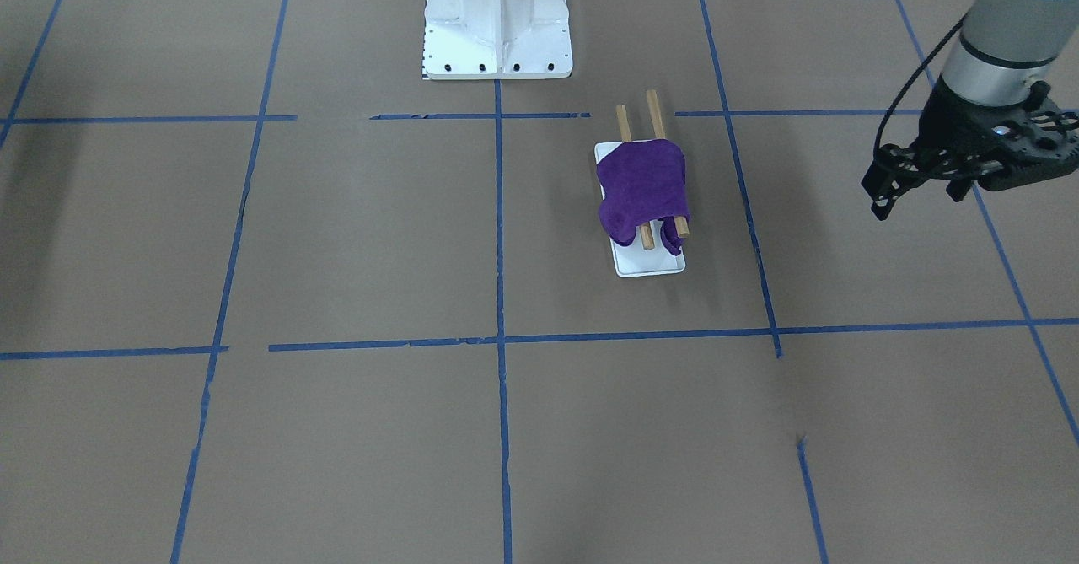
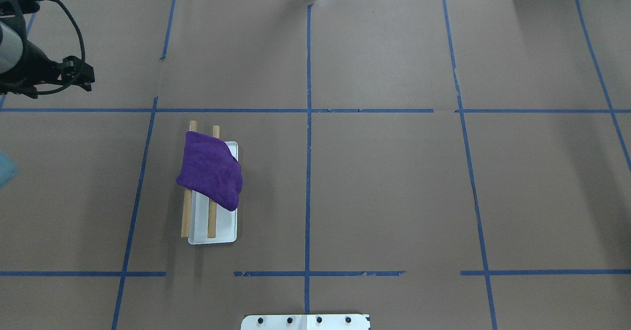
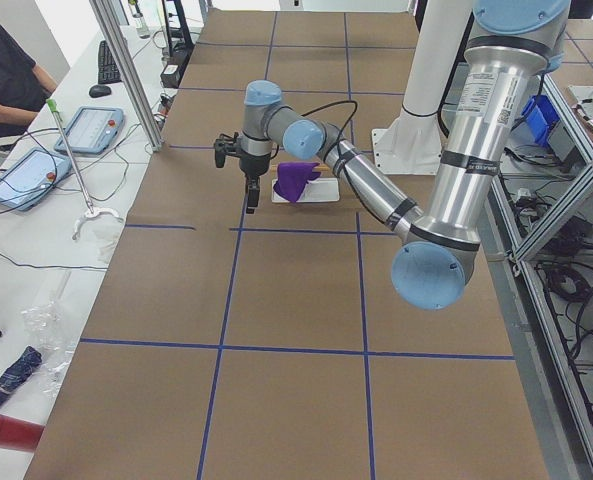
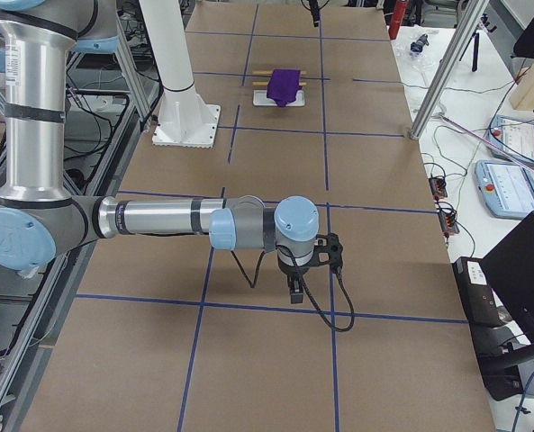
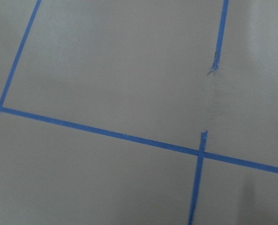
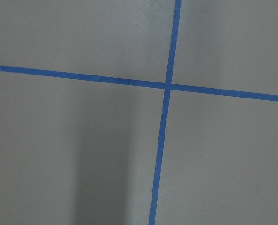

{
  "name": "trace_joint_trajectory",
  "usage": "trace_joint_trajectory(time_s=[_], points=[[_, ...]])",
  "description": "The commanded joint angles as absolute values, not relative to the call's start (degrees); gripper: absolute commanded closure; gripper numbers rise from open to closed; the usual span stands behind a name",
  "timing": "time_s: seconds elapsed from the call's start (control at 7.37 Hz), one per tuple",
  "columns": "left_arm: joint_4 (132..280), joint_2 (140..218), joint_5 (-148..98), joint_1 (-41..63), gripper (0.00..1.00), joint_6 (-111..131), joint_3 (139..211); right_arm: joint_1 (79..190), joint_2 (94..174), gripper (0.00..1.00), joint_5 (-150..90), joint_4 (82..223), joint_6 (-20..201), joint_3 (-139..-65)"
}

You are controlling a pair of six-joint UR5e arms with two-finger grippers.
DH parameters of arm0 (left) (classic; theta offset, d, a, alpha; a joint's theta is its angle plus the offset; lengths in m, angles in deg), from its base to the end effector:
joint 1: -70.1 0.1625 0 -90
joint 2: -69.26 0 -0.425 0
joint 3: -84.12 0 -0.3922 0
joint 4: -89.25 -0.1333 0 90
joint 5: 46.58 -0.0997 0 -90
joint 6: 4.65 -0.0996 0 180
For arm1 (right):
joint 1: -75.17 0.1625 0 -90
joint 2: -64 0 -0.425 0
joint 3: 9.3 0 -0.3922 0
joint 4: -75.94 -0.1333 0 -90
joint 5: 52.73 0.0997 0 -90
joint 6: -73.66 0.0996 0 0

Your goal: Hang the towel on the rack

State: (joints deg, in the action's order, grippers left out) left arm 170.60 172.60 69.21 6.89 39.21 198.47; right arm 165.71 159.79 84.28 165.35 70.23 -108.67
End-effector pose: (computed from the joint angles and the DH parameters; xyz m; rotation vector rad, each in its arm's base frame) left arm 0.1627 -0.5218 0.3663 0.1519 0.6478 -0.1728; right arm 0.0647 -0.4523 0.6213 0.0970 -0.8174 -0.0774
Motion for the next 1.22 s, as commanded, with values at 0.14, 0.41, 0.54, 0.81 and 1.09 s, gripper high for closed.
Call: trace_joint_trajectory(time_s=[0.14,0.41,0.54,0.81,1.09], points=[[170.7,172.4,78.0,-7.6,0.0,10.8,186.8,166.0,160.5,0.0,84.4,164.5,70.4,-108.5],[171.9,169.0,83.3,-15.1,0.0,-5.0,180.5,166.0,160.5,0.0,85.0,164.5,70.4,-108.2],[174.7,165.5,85.2,-17.6,0.0,-10.3,177.9,166.0,160.5,0.0,85.1,164.5,70.4,-108.2],[183.1,159.1,88.0,-18.7,0.0,-12.4,174.2,166.0,160.5,0.0,86.7,164.5,70.4,-107.7],[183.6,158.3,88.0,-18.9,0.0,-12.2,174.0,166.0,160.5,0.0,86.7,164.5,70.5,-107.6]])
